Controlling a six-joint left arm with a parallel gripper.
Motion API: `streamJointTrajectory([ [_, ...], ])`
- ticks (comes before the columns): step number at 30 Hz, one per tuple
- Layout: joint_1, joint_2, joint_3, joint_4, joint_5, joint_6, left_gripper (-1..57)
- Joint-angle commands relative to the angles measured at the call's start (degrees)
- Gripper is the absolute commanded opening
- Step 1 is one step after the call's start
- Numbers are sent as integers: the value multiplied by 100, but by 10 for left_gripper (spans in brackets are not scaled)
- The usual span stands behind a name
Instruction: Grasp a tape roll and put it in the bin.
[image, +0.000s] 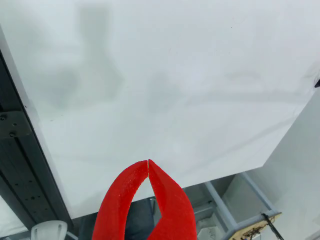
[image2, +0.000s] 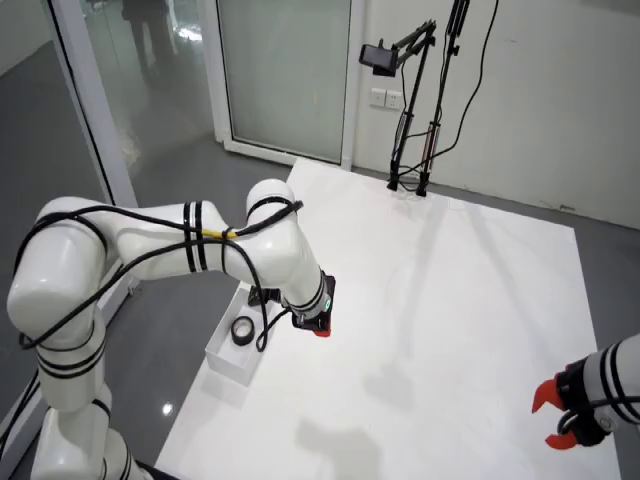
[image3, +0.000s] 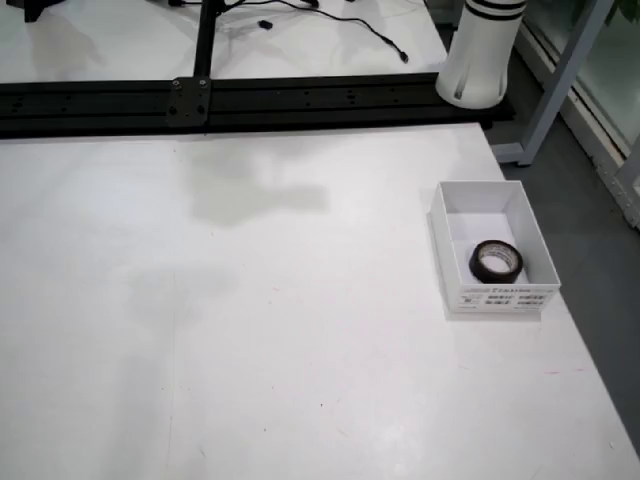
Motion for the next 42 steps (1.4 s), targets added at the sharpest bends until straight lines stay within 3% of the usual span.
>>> streamJointTrajectory([
  [1, -140, -4, 0, 5, 0, 0, -2],
  [16, -457, -4, 0, -4, 0, 0, -2],
  [42, 18, -4, 0, 5, 0, 0, -2],
])
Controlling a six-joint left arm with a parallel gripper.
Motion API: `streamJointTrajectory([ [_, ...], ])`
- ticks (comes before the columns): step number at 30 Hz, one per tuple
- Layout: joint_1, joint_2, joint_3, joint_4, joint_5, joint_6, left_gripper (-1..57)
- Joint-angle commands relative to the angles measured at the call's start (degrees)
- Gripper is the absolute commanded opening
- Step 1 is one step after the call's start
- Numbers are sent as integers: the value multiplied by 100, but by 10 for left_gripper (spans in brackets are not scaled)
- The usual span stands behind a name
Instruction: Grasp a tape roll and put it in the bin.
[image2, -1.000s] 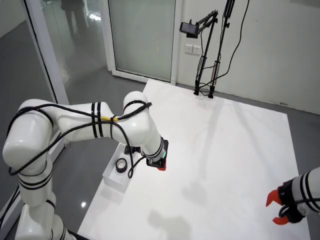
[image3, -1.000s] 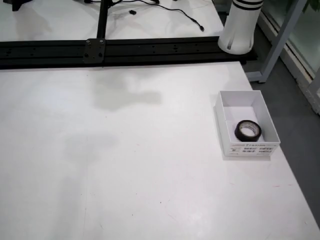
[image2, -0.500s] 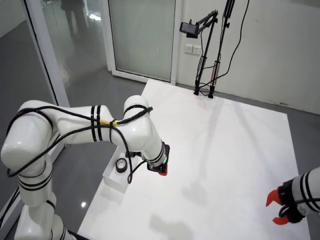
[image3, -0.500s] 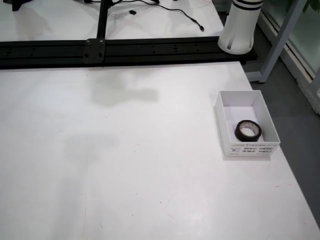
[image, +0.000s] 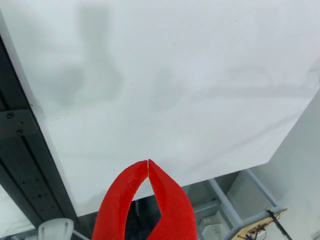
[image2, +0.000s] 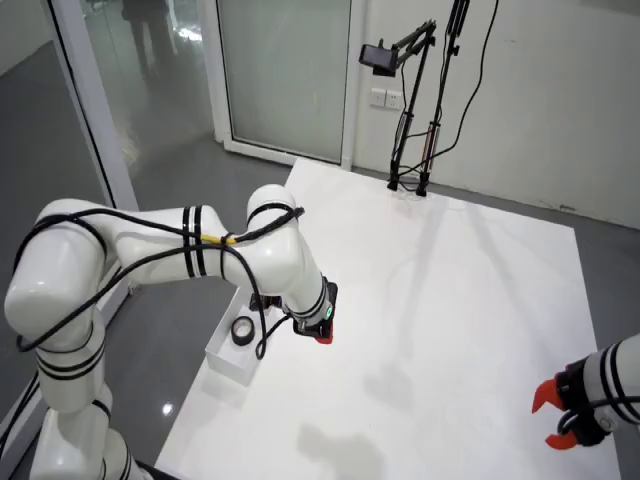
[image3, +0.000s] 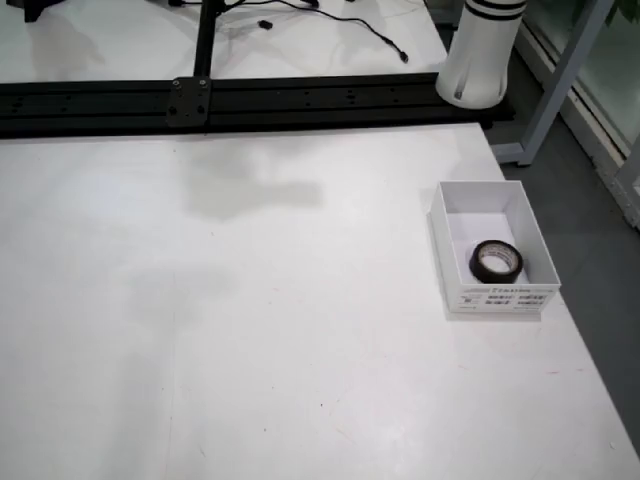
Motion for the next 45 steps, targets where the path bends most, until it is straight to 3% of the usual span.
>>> streamJointTrajectory([
  [1, 149, 0, 0, 10, 0, 0, -2],
  [21, -194, 0, 0, 10, 0, 0, -2],
  [45, 70, 0, 0, 10, 0, 0, -2],
])
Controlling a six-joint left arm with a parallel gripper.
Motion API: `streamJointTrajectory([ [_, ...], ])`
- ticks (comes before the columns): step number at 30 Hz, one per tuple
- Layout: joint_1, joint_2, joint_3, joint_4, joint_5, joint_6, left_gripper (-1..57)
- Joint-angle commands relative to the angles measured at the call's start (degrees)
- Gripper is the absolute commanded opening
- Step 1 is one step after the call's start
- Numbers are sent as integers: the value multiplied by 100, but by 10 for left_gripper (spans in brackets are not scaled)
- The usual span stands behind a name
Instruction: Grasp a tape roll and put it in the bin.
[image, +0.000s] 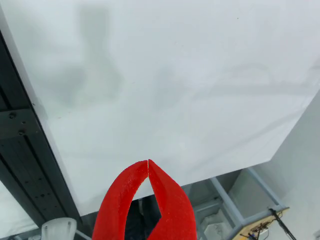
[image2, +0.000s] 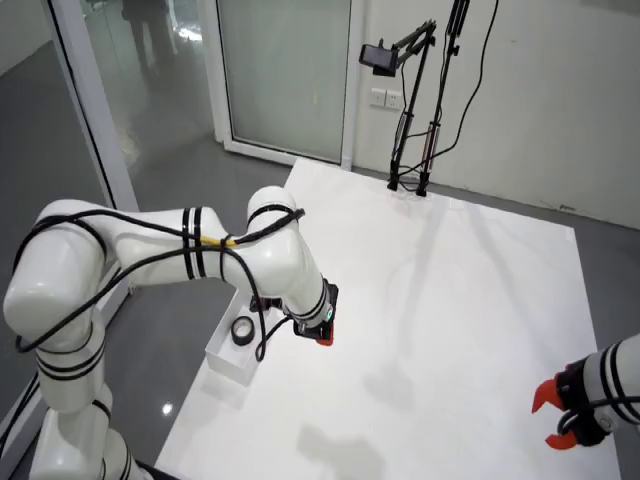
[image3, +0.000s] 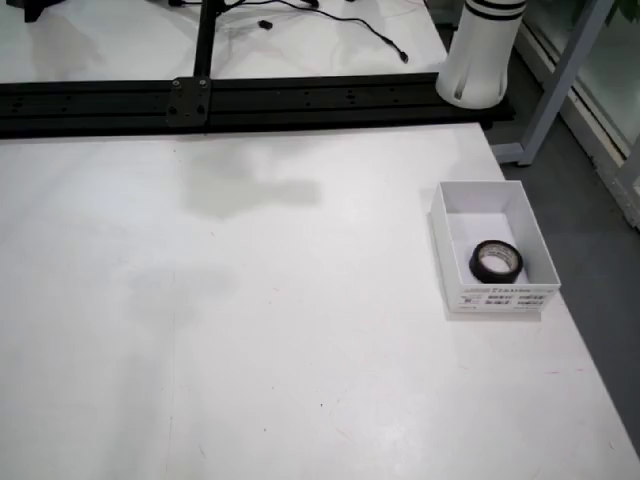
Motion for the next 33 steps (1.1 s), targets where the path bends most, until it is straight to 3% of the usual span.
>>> streamJointTrajectory([
  [1, 125, 0, 0, 0, 0, 0, -2],
  [33, -7, 0, 0, 0, 0, 0, -2],
])
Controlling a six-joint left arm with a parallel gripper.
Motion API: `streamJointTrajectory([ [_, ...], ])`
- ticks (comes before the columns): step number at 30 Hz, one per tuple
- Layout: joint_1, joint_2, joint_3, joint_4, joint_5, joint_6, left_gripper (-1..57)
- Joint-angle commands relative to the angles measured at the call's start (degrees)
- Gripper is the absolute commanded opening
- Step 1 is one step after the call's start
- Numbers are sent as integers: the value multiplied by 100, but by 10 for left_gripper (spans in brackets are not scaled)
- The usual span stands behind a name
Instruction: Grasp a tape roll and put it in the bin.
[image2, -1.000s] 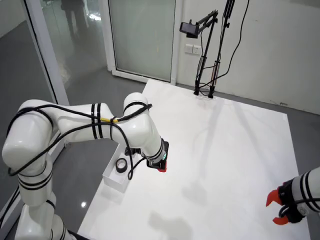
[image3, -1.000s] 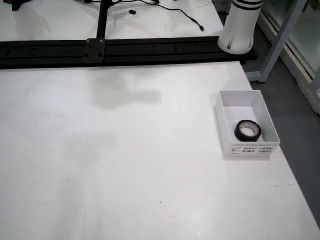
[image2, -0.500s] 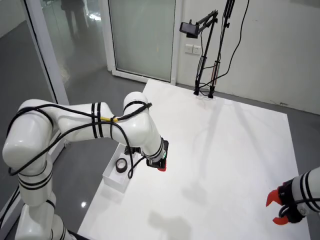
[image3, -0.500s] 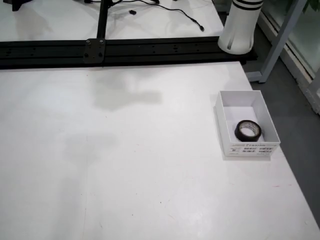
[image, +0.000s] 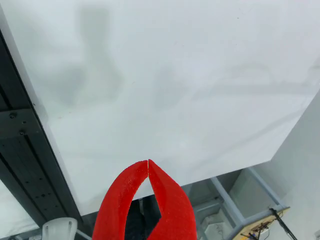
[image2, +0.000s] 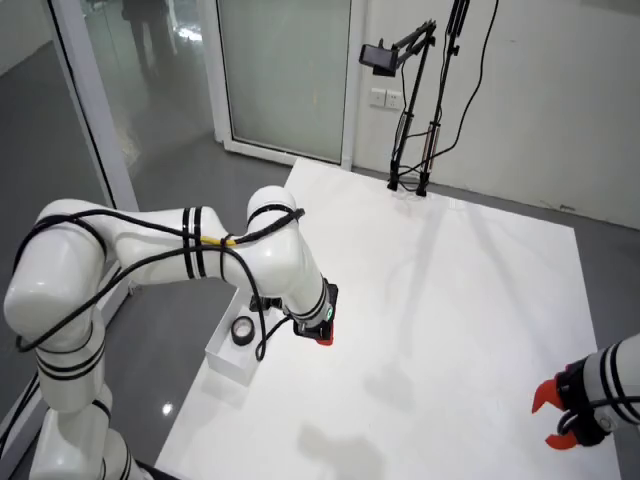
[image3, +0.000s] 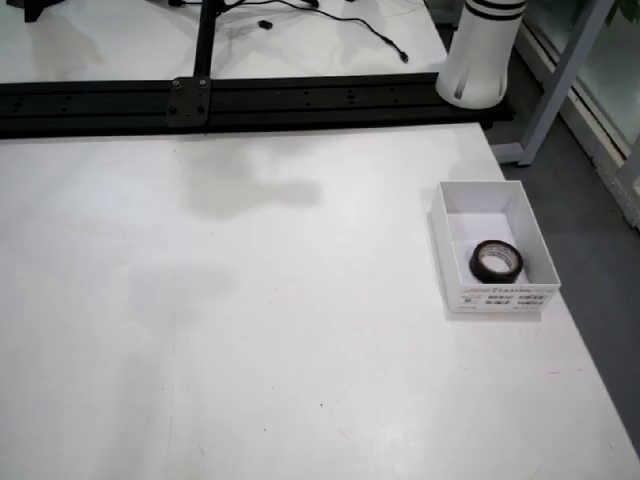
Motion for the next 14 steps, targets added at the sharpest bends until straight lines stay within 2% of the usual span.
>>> streamJointTrajectory([
  [1, 2, 0, 0, 0, 0, 0, -2],
  [14, 46, 0, 0, 0, 0, 0, -2],
])
